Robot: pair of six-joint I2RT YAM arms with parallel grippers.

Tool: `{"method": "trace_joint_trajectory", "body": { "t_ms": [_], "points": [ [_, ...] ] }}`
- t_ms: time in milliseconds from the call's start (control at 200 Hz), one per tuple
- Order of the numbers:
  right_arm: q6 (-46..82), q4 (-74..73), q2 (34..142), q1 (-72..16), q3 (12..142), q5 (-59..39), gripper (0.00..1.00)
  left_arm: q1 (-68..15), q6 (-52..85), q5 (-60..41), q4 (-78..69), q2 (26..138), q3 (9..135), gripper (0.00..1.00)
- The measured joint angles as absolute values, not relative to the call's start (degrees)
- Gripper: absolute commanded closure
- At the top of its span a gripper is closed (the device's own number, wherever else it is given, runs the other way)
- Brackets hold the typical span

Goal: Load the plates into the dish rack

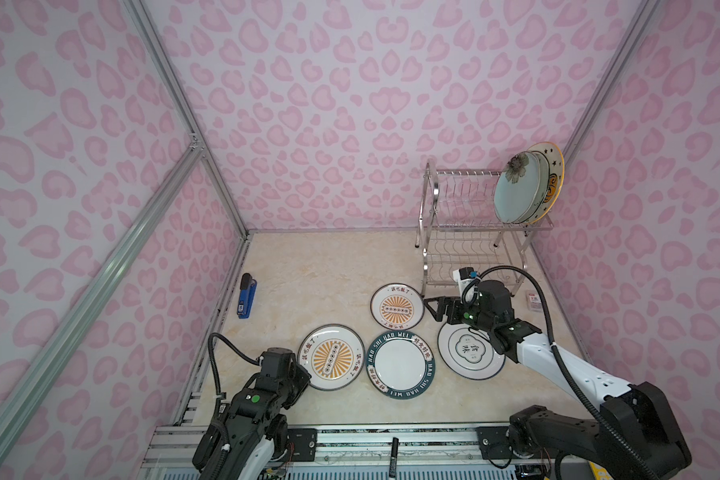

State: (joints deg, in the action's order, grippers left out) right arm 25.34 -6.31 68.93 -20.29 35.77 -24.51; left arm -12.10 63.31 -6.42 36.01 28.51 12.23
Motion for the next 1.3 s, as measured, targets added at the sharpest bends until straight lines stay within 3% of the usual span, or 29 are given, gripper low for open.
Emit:
{"method": "trace_joint_trajectory", "body": {
  "t_ms": [730,1300],
  "points": [
    [25.3,-5.7,68.0,-19.5,35.4,-24.9,0.03,-7.7,60.8,-2.7,21.0,43.8,15.6,0.86],
    [25.4,-5.6,66.6,-18.3,34.3,-25.5,0.03,-4.1,55.2,-6.1,-2.5,73.9,26.8,0.90]
  ]
}}
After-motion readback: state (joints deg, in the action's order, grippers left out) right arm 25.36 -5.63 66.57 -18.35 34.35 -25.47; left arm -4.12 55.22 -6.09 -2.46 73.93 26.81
